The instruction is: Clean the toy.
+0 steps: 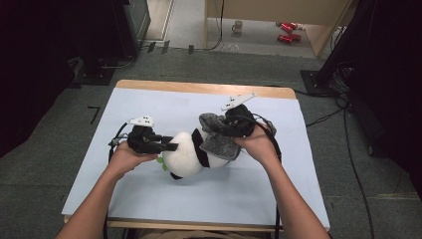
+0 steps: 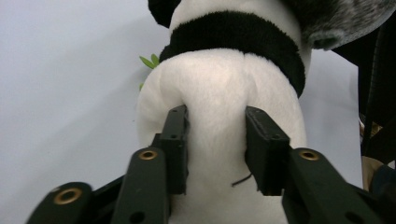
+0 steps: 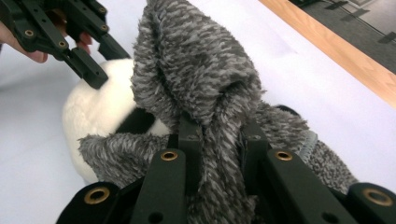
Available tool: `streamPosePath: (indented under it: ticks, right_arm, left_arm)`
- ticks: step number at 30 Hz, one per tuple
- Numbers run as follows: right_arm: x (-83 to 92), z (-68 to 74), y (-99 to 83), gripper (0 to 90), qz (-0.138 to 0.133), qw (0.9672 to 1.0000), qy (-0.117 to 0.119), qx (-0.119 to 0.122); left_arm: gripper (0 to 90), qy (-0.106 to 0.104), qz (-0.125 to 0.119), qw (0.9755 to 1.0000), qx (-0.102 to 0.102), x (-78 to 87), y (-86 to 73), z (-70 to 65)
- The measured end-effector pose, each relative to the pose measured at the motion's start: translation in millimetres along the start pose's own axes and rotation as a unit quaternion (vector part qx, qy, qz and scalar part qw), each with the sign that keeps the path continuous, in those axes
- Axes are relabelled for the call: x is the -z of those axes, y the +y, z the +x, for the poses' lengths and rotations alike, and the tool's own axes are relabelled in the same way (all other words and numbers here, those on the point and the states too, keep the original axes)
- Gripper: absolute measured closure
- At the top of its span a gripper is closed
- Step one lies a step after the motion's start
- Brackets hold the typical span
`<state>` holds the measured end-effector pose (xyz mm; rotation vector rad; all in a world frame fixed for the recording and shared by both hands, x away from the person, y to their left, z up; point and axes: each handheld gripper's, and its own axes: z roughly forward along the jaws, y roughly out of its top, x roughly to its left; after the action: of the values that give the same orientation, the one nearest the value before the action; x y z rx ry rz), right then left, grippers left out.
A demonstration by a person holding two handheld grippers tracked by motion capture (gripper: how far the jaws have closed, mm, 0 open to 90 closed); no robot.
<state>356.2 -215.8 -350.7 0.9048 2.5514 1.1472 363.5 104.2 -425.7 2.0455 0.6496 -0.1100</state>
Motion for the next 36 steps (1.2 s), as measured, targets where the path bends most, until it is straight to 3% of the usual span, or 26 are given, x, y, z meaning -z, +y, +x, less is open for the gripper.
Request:
streamPosePath:
  ticks: [9, 14, 17, 24, 29, 32, 36]
  right_arm:
    - [18.2, -18.7, -9.3, 77.3, -0.004, 0.9992, -0.024, -0.031]
    - [22.7, -3.1, 7.1, 77.3, -0.029, 0.9994, -0.003, -0.018]
    - [18.6, 8.9, 19.5, 77.3, -0.039, 0.9991, 0.013, -0.003]
    - [-17.6, 36.4, 39.8, 77.3, -0.028, 0.9981, 0.051, 0.019]
    - [-48.3, 57.3, 41.1, 77.3, -0.003, 0.9966, 0.074, 0.037]
    - [-62.1, 58.9, 33.9, 77.3, 0.018, 0.9966, 0.069, 0.042]
    - [-61.5, 50.3, 23.9, 77.3, 0.018, 0.9971, 0.065, 0.035]
  left_arm:
    - [75.0, -0.006, -0.002, 0.9997, 0.025, 1.6, 0.5, 6.3]
    - [77.1, 0.000, -0.017, 0.9992, 0.037, 3.8, 3.1, 8.9]
    - [77.8, 0.010, -0.011, 0.9993, 0.034, 2.9, 7.5, 9.1]
    - [78.5, 0.008, -0.012, 0.9992, 0.037, 0.5, 10.9, 10.2]
    - [78.5, 0.006, -0.013, 0.9991, 0.040, 1.5, 11.4, 10.8]
    - [78.5, 0.007, -0.011, 0.9991, 0.041, 1.8, 10.8, 11.2]
    - [78.7, 0.007, -0.008, 0.9992, 0.040, -0.1, 10.8, 10.8]
